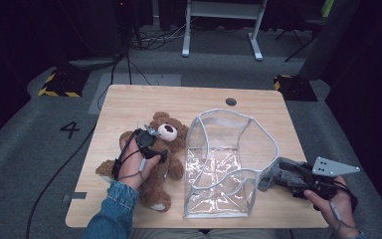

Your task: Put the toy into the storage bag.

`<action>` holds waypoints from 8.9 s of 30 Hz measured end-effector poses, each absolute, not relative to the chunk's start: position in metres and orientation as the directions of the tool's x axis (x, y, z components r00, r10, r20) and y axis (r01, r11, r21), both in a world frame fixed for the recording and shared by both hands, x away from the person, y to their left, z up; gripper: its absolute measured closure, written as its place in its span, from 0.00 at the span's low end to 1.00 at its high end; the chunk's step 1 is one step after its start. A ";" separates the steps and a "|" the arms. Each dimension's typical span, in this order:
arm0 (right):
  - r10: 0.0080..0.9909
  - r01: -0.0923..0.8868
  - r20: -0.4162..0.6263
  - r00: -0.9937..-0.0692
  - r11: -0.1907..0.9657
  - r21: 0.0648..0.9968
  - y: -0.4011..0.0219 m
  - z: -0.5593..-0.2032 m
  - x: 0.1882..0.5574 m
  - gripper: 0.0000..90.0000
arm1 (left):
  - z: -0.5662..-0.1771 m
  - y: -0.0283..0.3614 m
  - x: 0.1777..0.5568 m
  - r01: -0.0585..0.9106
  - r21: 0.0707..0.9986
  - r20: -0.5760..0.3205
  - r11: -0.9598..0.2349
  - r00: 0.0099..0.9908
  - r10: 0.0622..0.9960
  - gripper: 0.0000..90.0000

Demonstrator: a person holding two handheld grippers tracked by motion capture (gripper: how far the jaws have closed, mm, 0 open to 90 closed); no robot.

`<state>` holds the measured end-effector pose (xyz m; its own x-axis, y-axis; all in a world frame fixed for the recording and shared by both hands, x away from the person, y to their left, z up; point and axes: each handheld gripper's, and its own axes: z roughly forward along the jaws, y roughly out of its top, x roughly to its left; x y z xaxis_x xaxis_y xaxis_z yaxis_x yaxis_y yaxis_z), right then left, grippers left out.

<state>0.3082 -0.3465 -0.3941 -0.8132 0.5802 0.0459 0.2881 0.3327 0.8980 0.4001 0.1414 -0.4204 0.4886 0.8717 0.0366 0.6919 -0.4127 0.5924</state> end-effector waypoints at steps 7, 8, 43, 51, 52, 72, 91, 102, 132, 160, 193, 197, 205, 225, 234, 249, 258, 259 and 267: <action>0.570 0.290 0.055 -0.820 0.329 0.899 -0.345 -0.400 0.309 0.46 | -0.430 0.140 0.406 0.726 0.560 0.033 -0.399 0.461 0.887 0.19; 0.568 0.290 0.057 -0.821 0.330 0.899 -0.345 -0.400 0.309 0.46 | -0.433 0.140 0.407 0.730 0.556 0.030 -0.397 0.460 0.887 0.20; 0.563 0.297 0.073 -0.823 0.318 0.900 -0.347 -0.407 0.309 0.51 | -0.413 0.167 0.380 0.602 0.693 -0.023 -0.398 0.569 0.822 0.78; 0.559 0.269 0.048 -0.827 0.320 0.908 -0.344 -0.392 0.314 0.51 | -0.385 0.193 0.355 0.451 0.847 -0.104 -0.282 0.660 0.744 0.76; 0.560 0.260 0.038 -0.828 0.324 0.910 -0.344 -0.389 0.315 0.51 | -0.382 0.195 0.353 0.437 0.856 -0.107 -0.275 0.671 0.733 0.76; 0.646 0.273 -0.013 -0.763 0.341 0.900 -0.344 -0.344 0.337 0.39 | -0.340 0.212 0.323 0.292 0.944 -0.144 -0.154 0.784 0.604 0.76; 0.679 0.294 0.006 -0.734 0.310 0.904 -0.341 -0.328 0.338 0.42 | -0.295 0.201 0.320 0.206 0.967 -0.093 -0.152 0.836 0.541 0.75; 0.692 0.338 0.021 -0.721 0.326 0.883 -0.351 -0.330 0.340 0.41 | -0.280 0.179 0.330 0.161 0.977 -0.080 -0.143 0.886 0.456 0.75; 0.468 0.203 -0.020 -0.884 0.422 0.883 -0.272 -0.328 0.323 0.67 | -0.244 0.126 0.343 0.092 0.986 -0.034 -0.141 0.929 0.368 0.73; 0.408 0.189 0.004 -0.913 0.414 0.890 -0.275 -0.325 0.303 0.68 | -0.233 0.042 0.361 0.062 0.990 -0.034 -0.125 0.975 0.221 0.72; 0.540 0.180 0.041 -0.841 0.207 0.962 -0.307 -0.301 0.313 0.34 | -0.280 -0.005 0.383 0.067 0.972 -0.021 -0.226 0.980 0.200 0.70; 0.554 0.179 0.040 -0.831 0.200 0.963 -0.306 -0.297 0.318 0.31 | -0.285 -0.005 0.383 0.063 0.971 -0.020 -0.229 0.982 0.186 0.70; 0.584 0.189 0.061 -0.809 0.161 0.969 -0.315 -0.302 0.334 0.29 | -0.291 -0.007 0.382 0.050 0.970 -0.012 -0.239 0.987 0.160 0.69; 0.560 0.056 -0.102 -0.822 0.259 0.964 -0.285 -0.279 0.344 0.49 | -0.293 -0.014 0.378 0.019 0.935 0.053 -0.355 0.980 0.194 0.59; 0.563 -0.061 -0.241 -0.791 0.319 0.946 -0.283 -0.264 0.332 0.73 | -0.278 0.005 0.375 0.049 0.966 0.010 -0.254 0.974 0.227 0.40; 0.658 -0.135 -0.313 -0.685 0.307 0.942 -0.293 -0.244 0.318 0.73 | -0.270 0.040 0.368 0.050 0.974 0.015 -0.221 0.959 0.283 0.38; 0.728 -0.170 -0.341 -0.595 0.300 0.939 -0.303 -0.226 0.320 0.73 | -0.273 0.043 0.371 0.072 0.975 -0.007 -0.209 0.955 0.295 0.38; 0.731 -0.176 -0.343 -0.590 0.298 0.938 -0.302 -0.226 0.322 0.73 | -0.273 0.043 0.371 0.066 0.975 0.000 -0.214 0.955 0.296 0.38; 0.731 -0.160 -0.323 -0.601 0.287 0.945 -0.289 -0.225 0.333 0.73 | -0.275 0.044 0.371 0.074 0.975 -0.009 -0.209 0.955 0.298 0.38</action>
<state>0.3330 -0.2893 -0.2248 -0.6007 0.7312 -0.3233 -0.1596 0.2866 0.9447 0.3707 0.0439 -0.2747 0.9546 0.2977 -0.0085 0.0739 -0.2092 0.9751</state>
